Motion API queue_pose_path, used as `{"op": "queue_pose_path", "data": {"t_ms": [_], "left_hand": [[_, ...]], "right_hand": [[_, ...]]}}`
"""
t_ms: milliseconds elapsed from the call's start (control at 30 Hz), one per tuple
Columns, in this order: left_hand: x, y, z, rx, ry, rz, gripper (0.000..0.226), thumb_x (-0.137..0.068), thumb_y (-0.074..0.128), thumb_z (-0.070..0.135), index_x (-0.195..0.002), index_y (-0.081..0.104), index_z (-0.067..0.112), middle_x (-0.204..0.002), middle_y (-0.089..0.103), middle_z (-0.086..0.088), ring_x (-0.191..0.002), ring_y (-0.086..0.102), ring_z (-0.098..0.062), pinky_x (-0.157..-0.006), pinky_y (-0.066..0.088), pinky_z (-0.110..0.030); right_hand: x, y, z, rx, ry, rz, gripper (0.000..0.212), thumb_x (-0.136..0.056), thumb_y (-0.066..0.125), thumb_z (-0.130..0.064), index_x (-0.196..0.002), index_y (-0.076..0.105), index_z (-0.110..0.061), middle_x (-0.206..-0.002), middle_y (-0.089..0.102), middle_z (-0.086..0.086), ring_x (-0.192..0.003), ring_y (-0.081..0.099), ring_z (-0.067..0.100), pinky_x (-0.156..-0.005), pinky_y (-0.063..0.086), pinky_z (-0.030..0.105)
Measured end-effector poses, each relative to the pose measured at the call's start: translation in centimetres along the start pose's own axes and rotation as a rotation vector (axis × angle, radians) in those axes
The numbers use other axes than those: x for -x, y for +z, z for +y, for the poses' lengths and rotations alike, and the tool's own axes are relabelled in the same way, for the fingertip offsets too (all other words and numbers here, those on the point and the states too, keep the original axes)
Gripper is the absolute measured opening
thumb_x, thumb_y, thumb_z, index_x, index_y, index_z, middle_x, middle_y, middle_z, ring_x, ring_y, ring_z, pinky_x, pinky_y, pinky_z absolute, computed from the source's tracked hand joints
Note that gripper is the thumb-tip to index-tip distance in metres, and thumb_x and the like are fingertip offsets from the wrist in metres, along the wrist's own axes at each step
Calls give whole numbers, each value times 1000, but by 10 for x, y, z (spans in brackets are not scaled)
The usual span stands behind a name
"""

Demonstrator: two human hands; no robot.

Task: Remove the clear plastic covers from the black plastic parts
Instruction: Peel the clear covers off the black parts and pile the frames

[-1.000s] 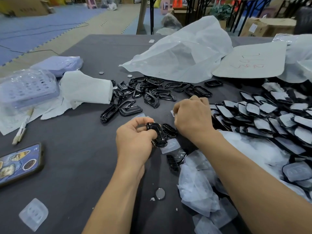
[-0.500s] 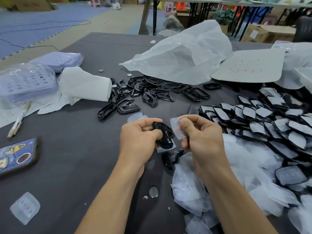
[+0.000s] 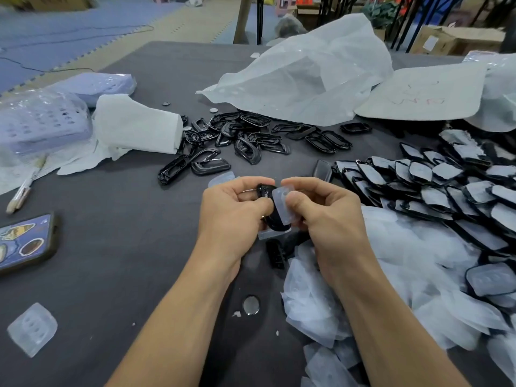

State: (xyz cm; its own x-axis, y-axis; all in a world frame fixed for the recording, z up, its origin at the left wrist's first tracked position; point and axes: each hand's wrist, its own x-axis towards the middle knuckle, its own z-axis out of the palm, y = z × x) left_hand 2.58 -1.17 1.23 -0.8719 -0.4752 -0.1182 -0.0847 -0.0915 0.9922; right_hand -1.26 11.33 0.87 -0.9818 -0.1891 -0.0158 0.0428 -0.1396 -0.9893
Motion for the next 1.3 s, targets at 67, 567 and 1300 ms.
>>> {"op": "queue_pose_path", "data": {"t_ms": [67, 567, 1300], "left_hand": [[0, -1, 0, 5, 4, 1, 38, -77, 66, -16, -86, 81, 18, -79, 79, -13, -71, 72, -32, -75, 61, -58], [2, 1, -1, 8, 49, -25, 38, -78, 66, -18, -89, 80, 17, -76, 75, -23, -70, 72, -31, -72, 63, -46], [3, 1, 1, 21, 10, -22, 38, -81, 64, -18, -91, 80, 16, -78, 79, -9, -66, 74, -20, -70, 66, -44]], "right_hand": [[-1, 0, 1, 30, -10, -4, 23, -89, 66, 8, -84, 78, -10, -65, 69, 0, -55, 58, 8, -54, 50, 22], [2, 2, 3, 79, -95, 19, 14, -79, 81, -1, -72, 80, -13, -69, 75, 3, -61, 65, 11, -58, 50, 21], [-3, -3, -4, -117, 64, 121, 8, -91, 75, -10, -83, 76, -12, -50, 52, -1, -44, 45, 7, -46, 37, 15]]}}
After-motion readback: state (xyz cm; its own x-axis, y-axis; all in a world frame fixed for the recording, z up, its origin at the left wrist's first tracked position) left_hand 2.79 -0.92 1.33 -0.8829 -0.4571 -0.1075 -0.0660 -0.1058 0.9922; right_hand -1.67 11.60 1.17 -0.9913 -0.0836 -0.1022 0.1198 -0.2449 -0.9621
